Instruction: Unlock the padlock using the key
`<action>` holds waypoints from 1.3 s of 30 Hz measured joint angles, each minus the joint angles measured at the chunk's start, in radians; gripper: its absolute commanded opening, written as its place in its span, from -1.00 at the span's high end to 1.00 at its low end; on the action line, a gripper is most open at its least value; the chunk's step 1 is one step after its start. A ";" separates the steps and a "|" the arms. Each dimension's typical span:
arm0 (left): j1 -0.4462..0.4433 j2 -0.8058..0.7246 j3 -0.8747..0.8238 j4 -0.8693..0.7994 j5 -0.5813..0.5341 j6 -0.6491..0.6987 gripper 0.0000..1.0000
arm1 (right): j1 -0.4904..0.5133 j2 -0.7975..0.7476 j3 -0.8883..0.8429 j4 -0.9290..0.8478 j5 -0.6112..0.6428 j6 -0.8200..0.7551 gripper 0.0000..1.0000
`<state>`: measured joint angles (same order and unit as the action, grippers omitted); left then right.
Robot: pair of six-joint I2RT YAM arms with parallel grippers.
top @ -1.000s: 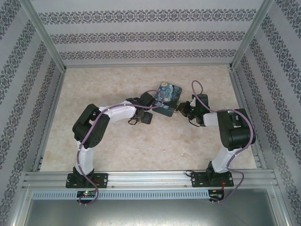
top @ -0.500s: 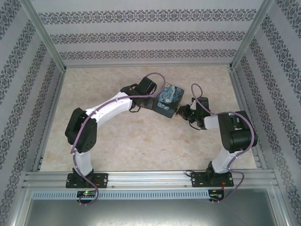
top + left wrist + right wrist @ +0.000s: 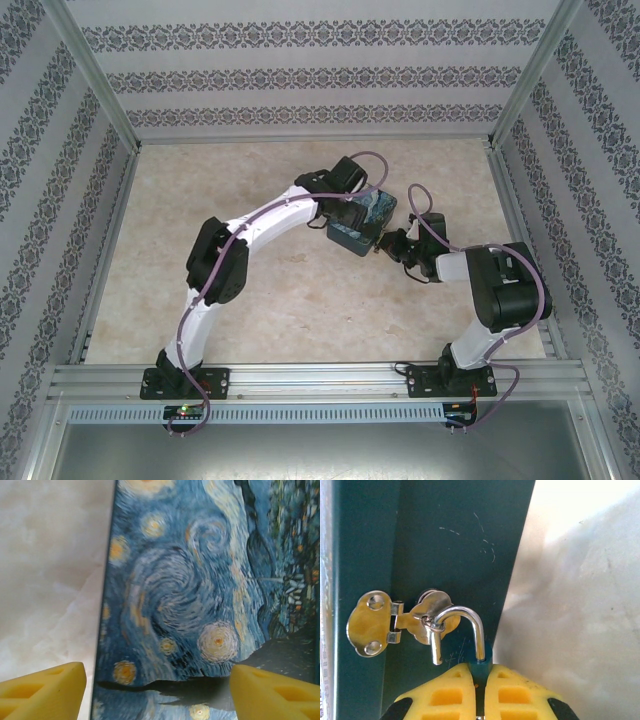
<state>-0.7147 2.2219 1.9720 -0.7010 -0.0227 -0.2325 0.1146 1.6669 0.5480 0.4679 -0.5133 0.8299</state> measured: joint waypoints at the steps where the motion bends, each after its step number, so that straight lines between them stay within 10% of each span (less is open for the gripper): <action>1: -0.006 0.008 0.005 -0.005 -0.009 0.008 -0.52 | -0.001 -0.002 -0.002 0.000 0.000 0.000 1.00; 39: -0.098 0.031 -0.015 0.041 -0.195 0.147 -0.38 | -0.125 0.036 0.110 -0.093 -0.080 0.000 1.00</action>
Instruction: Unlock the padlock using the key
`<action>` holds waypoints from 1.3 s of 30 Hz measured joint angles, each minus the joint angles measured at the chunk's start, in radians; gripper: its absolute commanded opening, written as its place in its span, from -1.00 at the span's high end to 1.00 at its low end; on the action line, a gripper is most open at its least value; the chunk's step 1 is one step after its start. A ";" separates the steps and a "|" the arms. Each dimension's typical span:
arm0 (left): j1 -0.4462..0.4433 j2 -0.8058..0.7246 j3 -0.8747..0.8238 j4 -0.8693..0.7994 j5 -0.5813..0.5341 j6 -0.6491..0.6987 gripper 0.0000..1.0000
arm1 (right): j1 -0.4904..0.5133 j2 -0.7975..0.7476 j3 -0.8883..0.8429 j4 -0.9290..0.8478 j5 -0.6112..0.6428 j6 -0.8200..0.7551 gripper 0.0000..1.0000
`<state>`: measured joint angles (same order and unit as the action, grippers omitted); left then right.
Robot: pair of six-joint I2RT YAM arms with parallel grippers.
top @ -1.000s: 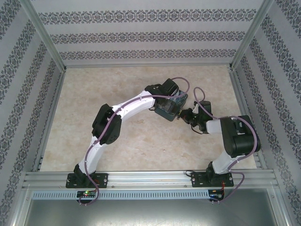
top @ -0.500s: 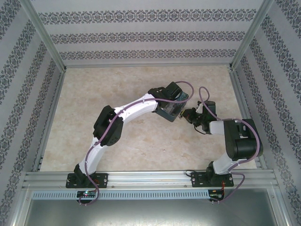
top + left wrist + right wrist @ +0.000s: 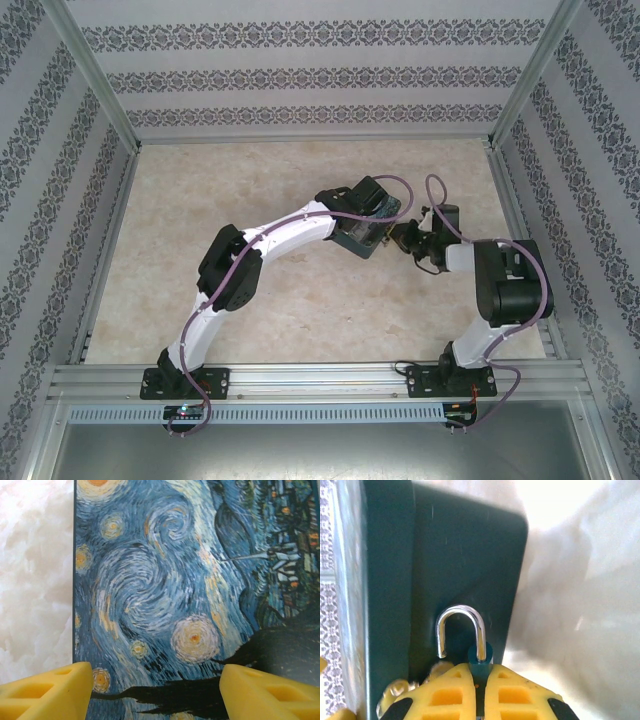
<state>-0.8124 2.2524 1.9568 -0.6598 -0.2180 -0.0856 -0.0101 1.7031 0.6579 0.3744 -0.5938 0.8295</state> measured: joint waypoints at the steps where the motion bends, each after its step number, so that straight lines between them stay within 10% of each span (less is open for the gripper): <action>1: 0.000 0.000 0.000 0.002 0.000 0.000 -0.38 | -0.015 0.013 0.028 -0.009 -0.004 0.000 1.00; 10: 0.000 0.001 0.000 0.002 0.000 0.002 -0.42 | -0.079 0.037 0.125 -0.042 -0.042 -0.007 1.00; 26: 0.026 -0.004 0.020 -0.034 0.057 -0.053 -0.73 | -0.054 -0.372 -0.235 -0.124 -0.039 0.009 1.00; 39: 0.082 -0.229 -0.178 -0.047 0.120 -0.134 -0.79 | 0.527 -0.595 -0.336 -0.182 0.177 0.119 1.00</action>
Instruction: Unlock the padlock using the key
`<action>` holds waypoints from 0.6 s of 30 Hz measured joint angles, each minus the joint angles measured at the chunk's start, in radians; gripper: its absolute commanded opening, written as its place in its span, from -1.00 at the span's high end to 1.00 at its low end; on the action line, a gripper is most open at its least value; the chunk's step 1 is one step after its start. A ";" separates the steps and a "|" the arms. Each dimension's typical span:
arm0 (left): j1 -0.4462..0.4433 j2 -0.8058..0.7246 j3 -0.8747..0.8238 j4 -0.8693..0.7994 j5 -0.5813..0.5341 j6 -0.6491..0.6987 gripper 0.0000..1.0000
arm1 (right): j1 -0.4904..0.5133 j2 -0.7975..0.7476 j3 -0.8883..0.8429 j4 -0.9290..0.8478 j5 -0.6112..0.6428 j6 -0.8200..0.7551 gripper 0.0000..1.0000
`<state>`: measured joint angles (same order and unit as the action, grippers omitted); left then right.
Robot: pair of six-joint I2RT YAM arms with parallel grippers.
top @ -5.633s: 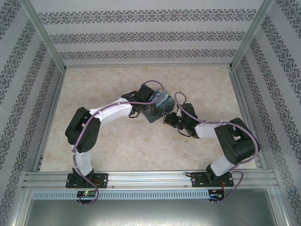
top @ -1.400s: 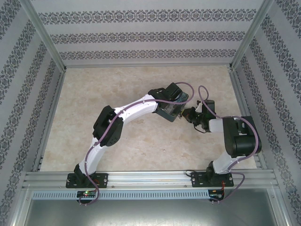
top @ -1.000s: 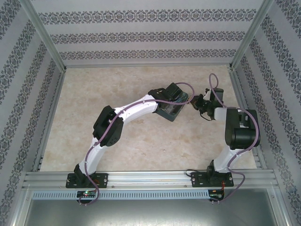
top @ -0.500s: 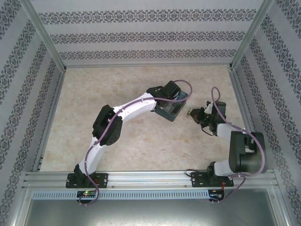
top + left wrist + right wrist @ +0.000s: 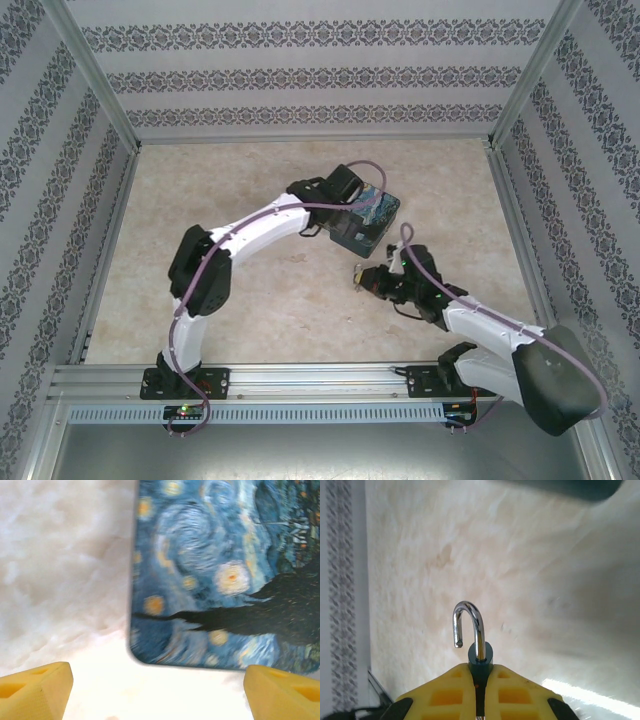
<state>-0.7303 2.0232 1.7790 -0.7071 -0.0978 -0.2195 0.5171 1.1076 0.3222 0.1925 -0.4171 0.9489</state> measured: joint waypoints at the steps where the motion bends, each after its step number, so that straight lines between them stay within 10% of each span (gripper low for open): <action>1: 0.016 -0.034 -0.024 0.001 -0.002 -0.007 -0.80 | 0.056 0.019 0.005 0.002 0.030 0.010 1.00; 8: 0.129 -0.230 -0.218 0.028 -0.008 -0.055 -0.82 | 0.301 0.321 0.191 0.060 0.142 0.041 1.00; 18: 0.201 -0.386 -0.450 0.052 -0.011 -0.101 -0.85 | 0.320 0.540 0.314 0.157 0.148 0.045 0.71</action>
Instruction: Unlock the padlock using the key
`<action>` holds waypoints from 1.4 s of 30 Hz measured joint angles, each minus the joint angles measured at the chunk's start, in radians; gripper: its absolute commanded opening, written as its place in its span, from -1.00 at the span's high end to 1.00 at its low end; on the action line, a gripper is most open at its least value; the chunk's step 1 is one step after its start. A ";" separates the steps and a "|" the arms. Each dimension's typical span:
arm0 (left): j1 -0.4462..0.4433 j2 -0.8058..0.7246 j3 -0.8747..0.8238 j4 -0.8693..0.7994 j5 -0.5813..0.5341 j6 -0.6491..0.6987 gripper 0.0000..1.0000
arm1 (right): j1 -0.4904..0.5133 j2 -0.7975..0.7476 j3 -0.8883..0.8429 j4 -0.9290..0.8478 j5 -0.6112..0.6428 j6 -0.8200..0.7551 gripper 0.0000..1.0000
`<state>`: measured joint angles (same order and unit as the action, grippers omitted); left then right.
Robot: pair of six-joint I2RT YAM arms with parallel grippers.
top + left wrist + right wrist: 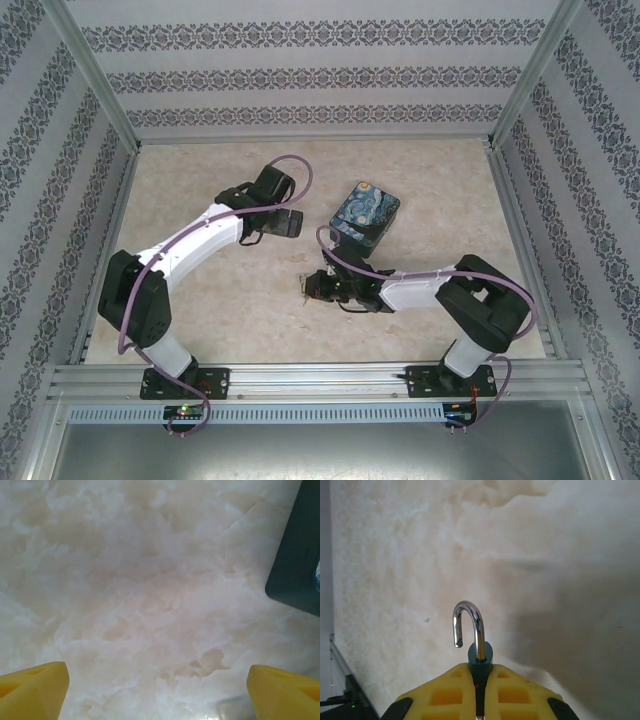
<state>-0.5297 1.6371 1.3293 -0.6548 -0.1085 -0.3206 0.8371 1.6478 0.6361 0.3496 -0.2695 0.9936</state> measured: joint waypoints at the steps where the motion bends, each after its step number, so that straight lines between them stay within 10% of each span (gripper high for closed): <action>1: 0.000 -0.008 -0.013 0.001 0.000 -0.003 -0.85 | -0.011 0.007 -0.003 0.002 -0.002 0.001 0.61; 18: 0.024 -0.117 -0.070 0.011 -0.055 -0.033 -0.91 | -0.222 -0.449 -0.115 -0.127 -0.066 -0.066 -0.93; 33: 0.082 -0.432 -0.426 0.217 -0.329 0.008 -0.99 | -0.670 -0.775 -0.060 -0.432 0.027 -0.284 -0.96; 42: 0.195 -0.522 -0.589 0.451 -0.389 0.102 -0.99 | -0.698 -0.764 -0.056 -0.425 0.379 -0.477 -0.96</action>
<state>-0.3351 1.1149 0.7399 -0.2039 -0.4980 -0.2184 0.1390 0.8841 0.5797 -0.0750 0.1093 0.5163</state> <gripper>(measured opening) 0.994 0.982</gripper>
